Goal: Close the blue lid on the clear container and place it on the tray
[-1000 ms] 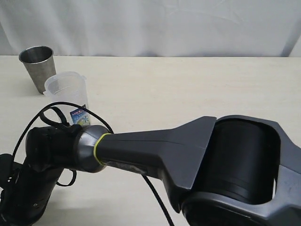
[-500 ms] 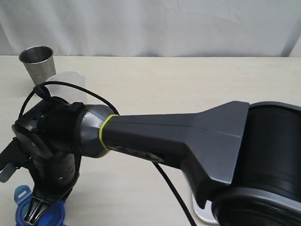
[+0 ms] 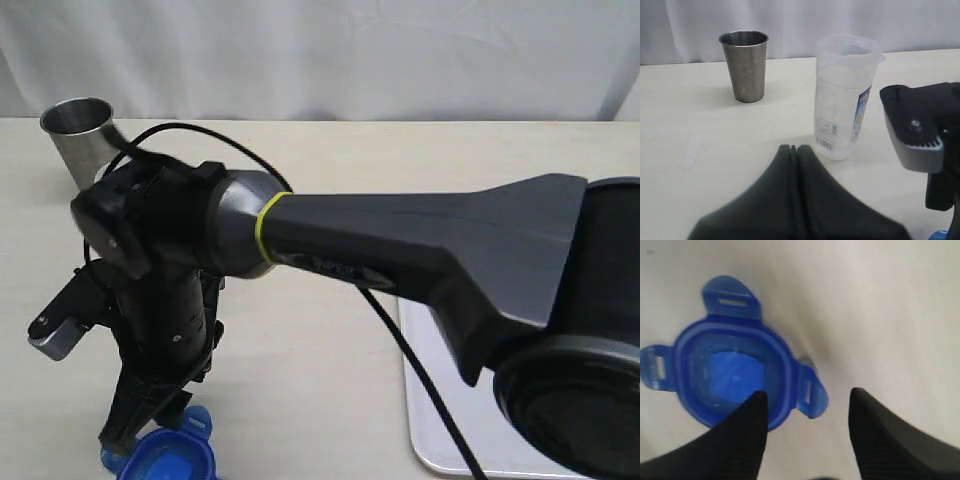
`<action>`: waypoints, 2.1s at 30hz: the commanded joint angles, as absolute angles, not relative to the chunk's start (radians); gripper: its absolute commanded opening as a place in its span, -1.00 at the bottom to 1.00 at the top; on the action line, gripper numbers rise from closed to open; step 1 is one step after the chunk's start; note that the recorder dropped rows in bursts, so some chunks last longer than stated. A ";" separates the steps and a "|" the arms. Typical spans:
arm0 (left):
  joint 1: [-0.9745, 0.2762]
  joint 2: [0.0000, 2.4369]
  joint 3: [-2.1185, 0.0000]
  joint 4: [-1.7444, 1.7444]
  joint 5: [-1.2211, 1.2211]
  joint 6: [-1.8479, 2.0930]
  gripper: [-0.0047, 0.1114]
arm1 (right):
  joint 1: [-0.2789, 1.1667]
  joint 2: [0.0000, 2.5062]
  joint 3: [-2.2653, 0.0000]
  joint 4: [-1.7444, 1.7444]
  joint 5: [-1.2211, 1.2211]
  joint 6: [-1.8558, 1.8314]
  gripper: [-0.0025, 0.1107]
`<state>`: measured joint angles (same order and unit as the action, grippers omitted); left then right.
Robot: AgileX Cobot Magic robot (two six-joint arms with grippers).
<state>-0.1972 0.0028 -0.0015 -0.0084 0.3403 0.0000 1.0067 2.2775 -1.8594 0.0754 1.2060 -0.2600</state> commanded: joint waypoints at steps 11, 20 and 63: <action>-0.192 0.000 0.000 -0.009 0.331 0.000 -0.92 | 0.951 2.265 -1.702 0.194 1.075 -0.363 -0.10; -0.192 0.000 0.000 -0.009 0.331 0.000 -0.92 | 0.951 2.267 -1.696 0.222 1.029 -0.415 -0.31; -0.192 0.000 0.000 -0.009 0.331 0.000 -0.92 | 0.954 1.869 -1.754 -0.868 1.041 0.290 -0.88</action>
<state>-0.1972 0.0028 -0.0015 -0.0084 0.3403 0.0000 0.9562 1.8741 -1.7209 -0.7737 1.1050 0.1987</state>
